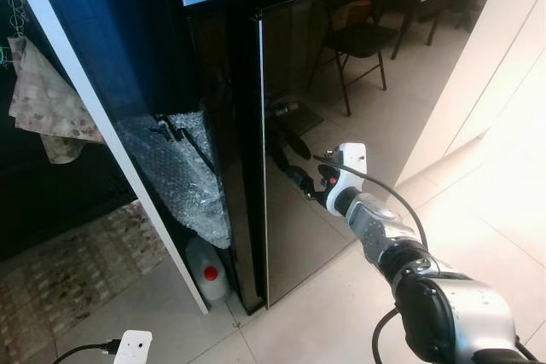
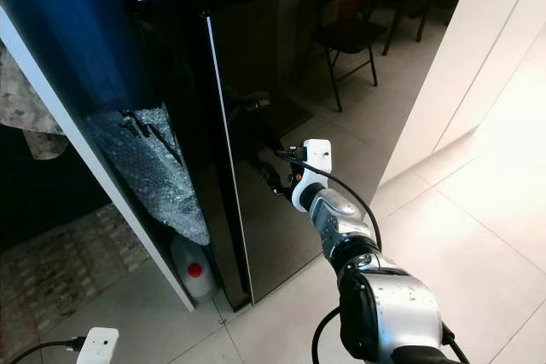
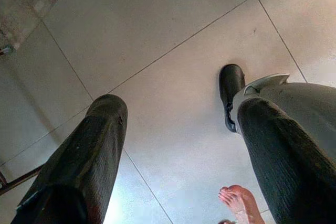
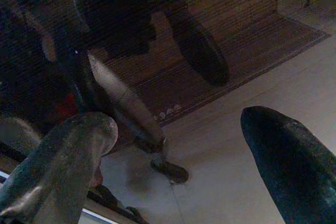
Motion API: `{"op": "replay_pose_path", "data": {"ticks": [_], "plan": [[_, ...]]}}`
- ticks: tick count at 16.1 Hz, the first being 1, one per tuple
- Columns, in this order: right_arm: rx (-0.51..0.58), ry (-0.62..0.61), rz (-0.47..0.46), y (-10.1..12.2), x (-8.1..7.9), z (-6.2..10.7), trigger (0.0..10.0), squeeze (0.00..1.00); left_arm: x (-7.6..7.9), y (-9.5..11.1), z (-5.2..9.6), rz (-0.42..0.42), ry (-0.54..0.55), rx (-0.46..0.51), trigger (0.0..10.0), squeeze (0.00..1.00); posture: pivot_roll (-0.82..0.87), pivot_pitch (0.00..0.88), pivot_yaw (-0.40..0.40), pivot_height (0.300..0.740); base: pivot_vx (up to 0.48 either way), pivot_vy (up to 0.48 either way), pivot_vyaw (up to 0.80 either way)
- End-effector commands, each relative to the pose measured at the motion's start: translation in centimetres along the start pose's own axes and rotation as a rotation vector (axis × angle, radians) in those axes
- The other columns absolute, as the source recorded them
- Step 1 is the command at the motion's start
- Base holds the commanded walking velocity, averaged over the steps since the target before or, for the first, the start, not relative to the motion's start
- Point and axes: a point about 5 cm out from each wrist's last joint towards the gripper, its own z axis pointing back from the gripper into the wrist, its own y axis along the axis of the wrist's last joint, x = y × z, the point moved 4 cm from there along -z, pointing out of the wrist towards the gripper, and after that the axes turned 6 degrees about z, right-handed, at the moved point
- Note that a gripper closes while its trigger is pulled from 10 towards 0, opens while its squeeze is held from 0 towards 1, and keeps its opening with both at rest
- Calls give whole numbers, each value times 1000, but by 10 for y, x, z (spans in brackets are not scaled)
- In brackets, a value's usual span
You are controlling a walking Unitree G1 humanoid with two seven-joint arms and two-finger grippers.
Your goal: Restocking fridge
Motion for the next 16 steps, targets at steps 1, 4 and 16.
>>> {"op": "replay_pose_path", "data": {"ticks": [1,4,16], "plan": [[53,-4,35,9,1,0,10000,0,-1,-2,0,-6,6,-6,10000,0,37,0,4,740,0,0,0],[47,-179,26,-28,37,28,10000,0,0,-5,1,-12,2,-13,10000,0,17,0,10,740,0,0,0],[-737,-552,-19,-258,51,186,10000,0,-1,-7,1,-26,4,-15,10000,0,35,0,7,740,0,0,57]]}}
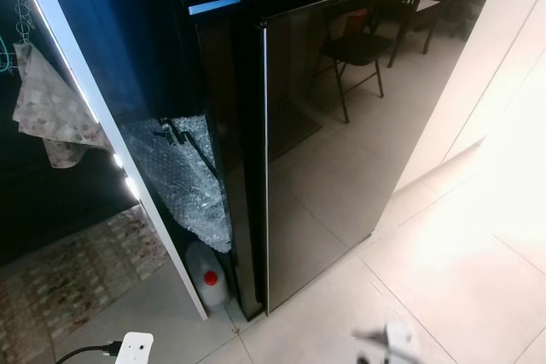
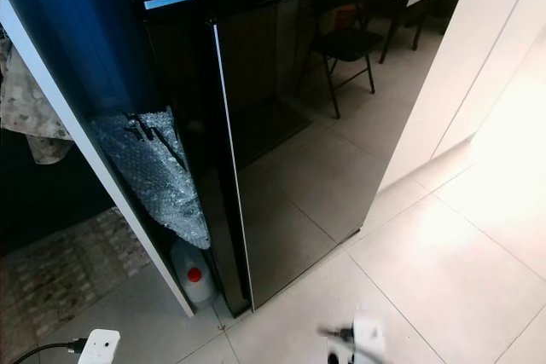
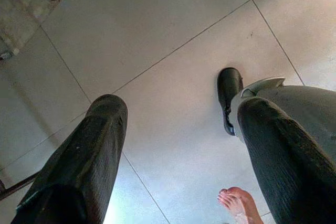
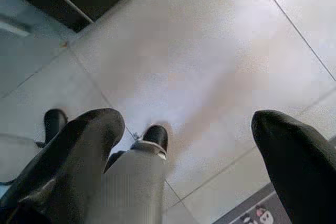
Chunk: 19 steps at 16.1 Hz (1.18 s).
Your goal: Restocking fridge
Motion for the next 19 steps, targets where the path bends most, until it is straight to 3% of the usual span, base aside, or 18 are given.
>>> {"op": "replay_pose_path", "data": {"ticks": [1,3,6,19], "plan": [[56,6,-11,16,-9,-2,10000,0,-3,-5,1,-19,9,-12,10000,0,25,0,14,740,0,0,794],[37,33,75,14,-22,-3,10000,0,-3,-7,1,-44,5,-18,10000,0,14,0,25,740,0,0,797],[12,16,150,11,-16,-2,10000,0,-3,-8,1,-32,8,-18,10000,0,23,0,16,740,0,0,800],[-16,41,202,0,-20,-2,10000,0,-3,-8,1,-16,12,-18,10000,0,31,0,5,740,0,0,800]]}}
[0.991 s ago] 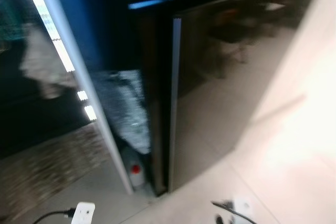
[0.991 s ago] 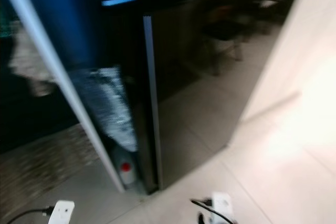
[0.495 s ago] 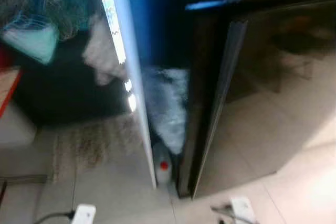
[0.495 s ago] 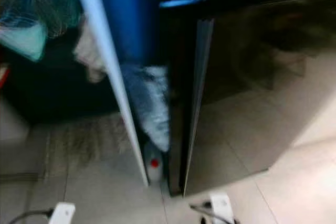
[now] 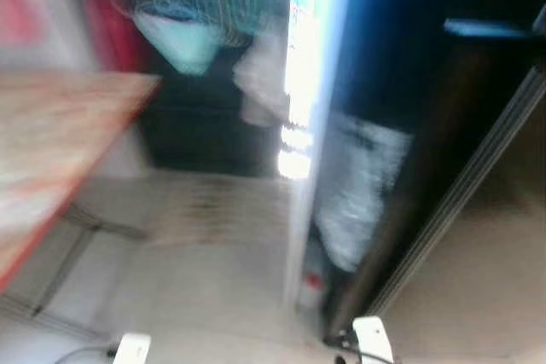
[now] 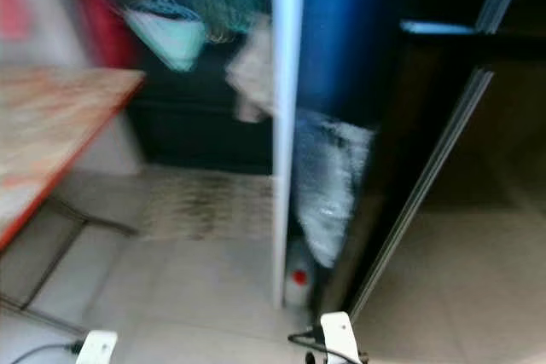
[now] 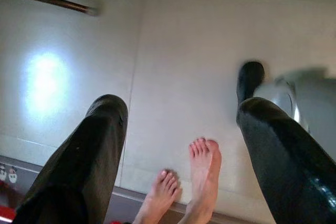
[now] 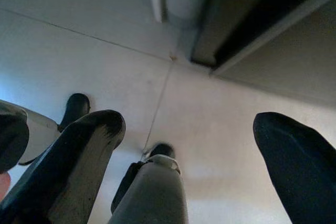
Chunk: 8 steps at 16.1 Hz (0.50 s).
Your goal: Restocking fridge
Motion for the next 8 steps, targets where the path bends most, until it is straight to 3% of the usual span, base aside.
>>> {"op": "replay_pose_path", "data": {"ticks": [1,8], "plan": [[-38,-14,-2,-13,7,2,10000,0,1,-6,1,5,-2,-18,10000,0,31,0,5,740,0,0,800],[-48,-7,16,-16,6,2,10000,0,2,-6,1,4,-4,-15,10000,0,36,0,3,740,0,0,800]]}}
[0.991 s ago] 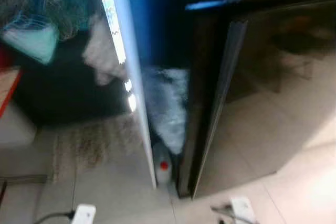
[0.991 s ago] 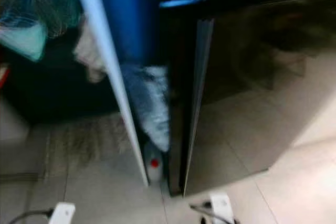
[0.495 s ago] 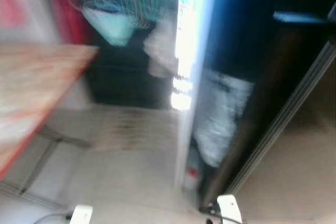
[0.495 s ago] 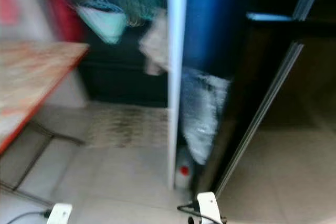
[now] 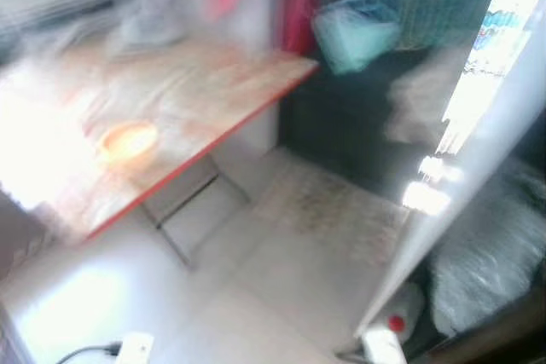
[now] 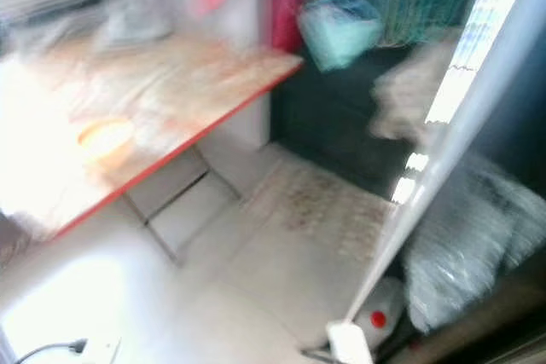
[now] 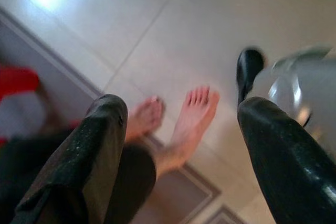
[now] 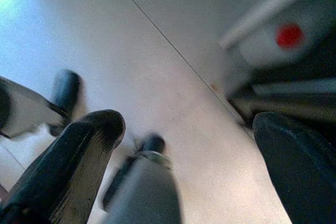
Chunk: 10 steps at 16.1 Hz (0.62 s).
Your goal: Restocking fridge
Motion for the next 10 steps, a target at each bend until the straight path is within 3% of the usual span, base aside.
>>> {"op": "replay_pose_path", "data": {"ticks": [1,2,4,8,10], "plan": [[-20,-13,-1,-9,6,1,10000,0,4,6,-1,2,-8,16,10000,0,33,0,3,740,0,0,800],[-20,-13,2,-9,6,1,10000,0,4,6,-1,0,-10,16,10000,0,32,0,4,740,0,0,800],[-26,-18,-38,-11,7,2,10000,0,5,8,-1,1,-15,25,10000,0,38,0,1,740,0,0,0],[-21,-8,-5,-10,7,2,10000,0,4,13,-1,35,-16,45,10000,0,41,0,0,740,0,0,0],[-19,-2,25,-7,5,1,10000,0,4,13,-1,36,-15,43,10000,0,40,0,1,740,0,0,750]]}}
